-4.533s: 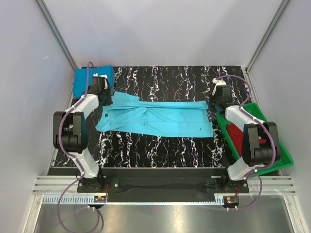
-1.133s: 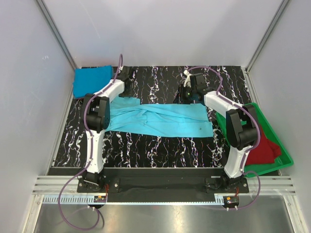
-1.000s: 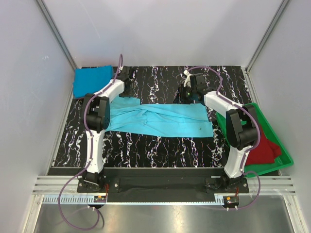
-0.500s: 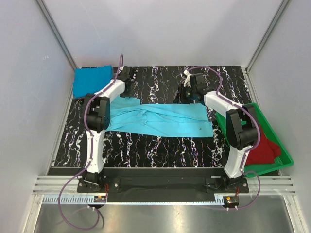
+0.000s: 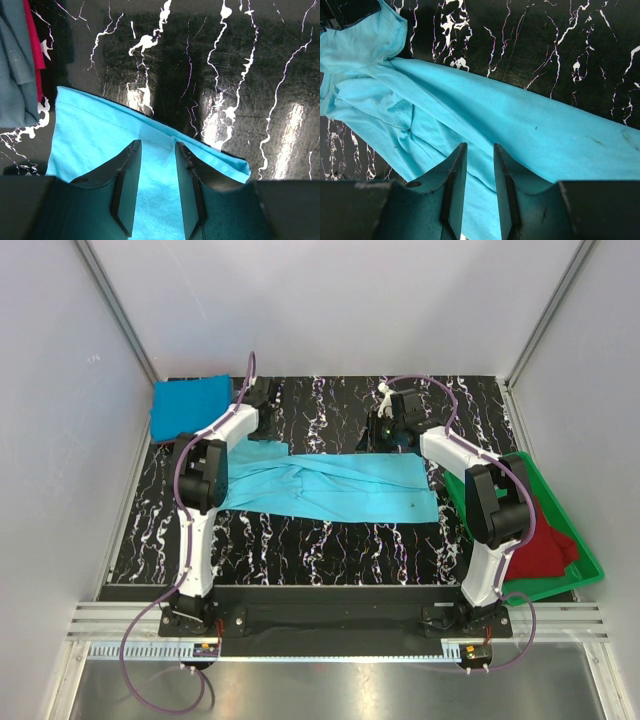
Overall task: Fold and stack the t-shirts
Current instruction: Fold the tshirt
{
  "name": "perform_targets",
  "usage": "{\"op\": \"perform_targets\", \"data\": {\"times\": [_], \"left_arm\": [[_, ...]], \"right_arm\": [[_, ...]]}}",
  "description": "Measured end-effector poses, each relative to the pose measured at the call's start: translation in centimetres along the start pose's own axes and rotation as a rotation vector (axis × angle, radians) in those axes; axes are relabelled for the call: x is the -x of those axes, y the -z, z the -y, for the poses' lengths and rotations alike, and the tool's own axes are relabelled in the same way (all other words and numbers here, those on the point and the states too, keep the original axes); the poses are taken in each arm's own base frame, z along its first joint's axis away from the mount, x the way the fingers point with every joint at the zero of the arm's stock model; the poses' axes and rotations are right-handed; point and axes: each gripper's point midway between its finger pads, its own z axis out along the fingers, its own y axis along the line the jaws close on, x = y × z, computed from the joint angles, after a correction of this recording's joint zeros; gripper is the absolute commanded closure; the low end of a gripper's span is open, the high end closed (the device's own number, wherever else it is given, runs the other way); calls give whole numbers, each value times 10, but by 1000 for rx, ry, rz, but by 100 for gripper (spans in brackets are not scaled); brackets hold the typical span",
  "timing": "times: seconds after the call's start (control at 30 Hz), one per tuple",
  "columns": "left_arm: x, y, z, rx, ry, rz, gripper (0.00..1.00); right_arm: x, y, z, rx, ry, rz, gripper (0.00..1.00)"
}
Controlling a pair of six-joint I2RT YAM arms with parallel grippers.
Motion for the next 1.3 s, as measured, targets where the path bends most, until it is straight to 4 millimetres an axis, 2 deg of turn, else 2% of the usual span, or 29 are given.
{"op": "perform_targets", "data": {"times": [0.23, 0.4, 0.5, 0.53, 0.57, 0.67, 0.9, 1.03, 1.1, 1.17, 1.23, 1.3], "left_arm": [[0, 0, 0, 1, -1, 0, 62], [0, 0, 1, 0, 1, 1, 68], [0, 0, 1, 0, 7, 0, 77], [0, 0, 1, 0, 9, 0, 87], [0, 0, 1, 0, 11, 0, 91], [0, 0, 2, -1, 13, 1, 100], [2, 6, 5, 2, 4, 11, 100], [11, 27, 5, -1, 7, 46, 100], [20, 41, 4, -4, 12, 76, 94], [27, 52, 2, -7, 20, 101, 94], [33, 59, 1, -9, 27, 123, 100], [34, 61, 1, -10, 30, 129, 100]], "right_arm": [[0, 0, 0, 0, 0, 0, 65], [0, 0, 0, 0, 0, 0, 65], [0, 0, 0, -1, 1, 0, 65], [0, 0, 0, -1, 1, 0, 65], [0, 0, 0, -1, 2, 0, 65], [0, 0, 0, -1, 4, 0, 65], [0, 0, 3, -14, 2, 3, 65], [-2, -1, 12, -60, -5, 8, 65], [-5, -2, 17, -79, -11, 5, 65], [-10, -3, 20, -95, -18, -2, 65], [-15, -3, 23, -102, -24, -13, 65], [-20, -3, 25, -112, -31, -23, 65]]}}
